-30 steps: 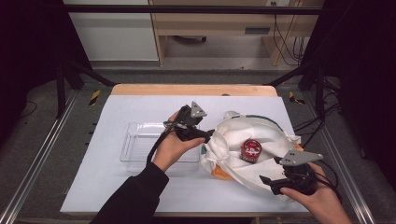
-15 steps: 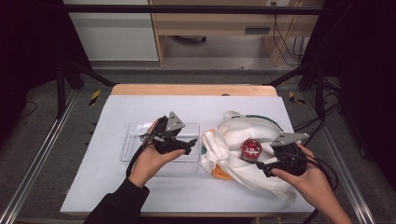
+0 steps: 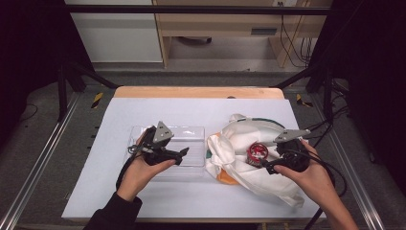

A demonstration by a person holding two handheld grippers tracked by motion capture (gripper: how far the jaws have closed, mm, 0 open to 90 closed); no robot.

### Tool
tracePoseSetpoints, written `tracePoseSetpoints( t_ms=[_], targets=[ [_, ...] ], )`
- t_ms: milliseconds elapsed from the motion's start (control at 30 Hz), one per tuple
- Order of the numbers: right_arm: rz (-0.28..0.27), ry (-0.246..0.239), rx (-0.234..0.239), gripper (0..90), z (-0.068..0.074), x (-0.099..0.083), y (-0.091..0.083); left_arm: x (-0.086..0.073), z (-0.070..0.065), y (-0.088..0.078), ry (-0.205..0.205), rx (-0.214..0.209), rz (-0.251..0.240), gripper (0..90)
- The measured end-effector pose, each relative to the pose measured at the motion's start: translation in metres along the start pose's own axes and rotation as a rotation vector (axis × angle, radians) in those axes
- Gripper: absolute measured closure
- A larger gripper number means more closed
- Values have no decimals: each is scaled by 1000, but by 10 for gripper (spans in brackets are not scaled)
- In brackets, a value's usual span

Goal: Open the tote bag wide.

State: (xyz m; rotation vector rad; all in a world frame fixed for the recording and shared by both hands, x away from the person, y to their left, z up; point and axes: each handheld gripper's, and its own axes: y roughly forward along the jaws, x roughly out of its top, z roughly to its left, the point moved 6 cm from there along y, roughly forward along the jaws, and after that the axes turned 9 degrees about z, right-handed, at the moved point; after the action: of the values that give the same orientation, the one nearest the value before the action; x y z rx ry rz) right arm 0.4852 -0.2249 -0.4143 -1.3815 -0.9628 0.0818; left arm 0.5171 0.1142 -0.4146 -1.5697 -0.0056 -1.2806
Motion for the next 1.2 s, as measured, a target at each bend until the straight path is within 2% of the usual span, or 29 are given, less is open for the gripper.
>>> tracePoseSetpoints(
  t_ms=[33,100,233,367,567,733,833,967,1200],
  targets=[
    [0,0,0,128,0,0,0,-2,2,0,3,9,6,109],
    [-10,10,3,118,-2,1,0,-2,2,0,-12,4,-5,109],
    [-22,20,8,106,-4,4,0,-6,3,-3,-14,1,-1,107],
    [1,-12,9,110,-4,7,2,-9,6,-6,-23,2,-8,107],
    [26,-47,36,125,-6,16,5,-24,18,-11,-45,21,11,107],
    [103,-103,55,137,-7,19,18,-40,27,-18,-85,30,16,107],
    [151,-146,66,127,-8,20,26,-47,32,-21,-95,36,26,107],
    [180,-172,80,132,-11,23,37,-51,40,-27,-119,45,16,107],
    [222,-215,118,128,-10,23,51,-57,51,-34,-130,70,19,107]
  ],
)
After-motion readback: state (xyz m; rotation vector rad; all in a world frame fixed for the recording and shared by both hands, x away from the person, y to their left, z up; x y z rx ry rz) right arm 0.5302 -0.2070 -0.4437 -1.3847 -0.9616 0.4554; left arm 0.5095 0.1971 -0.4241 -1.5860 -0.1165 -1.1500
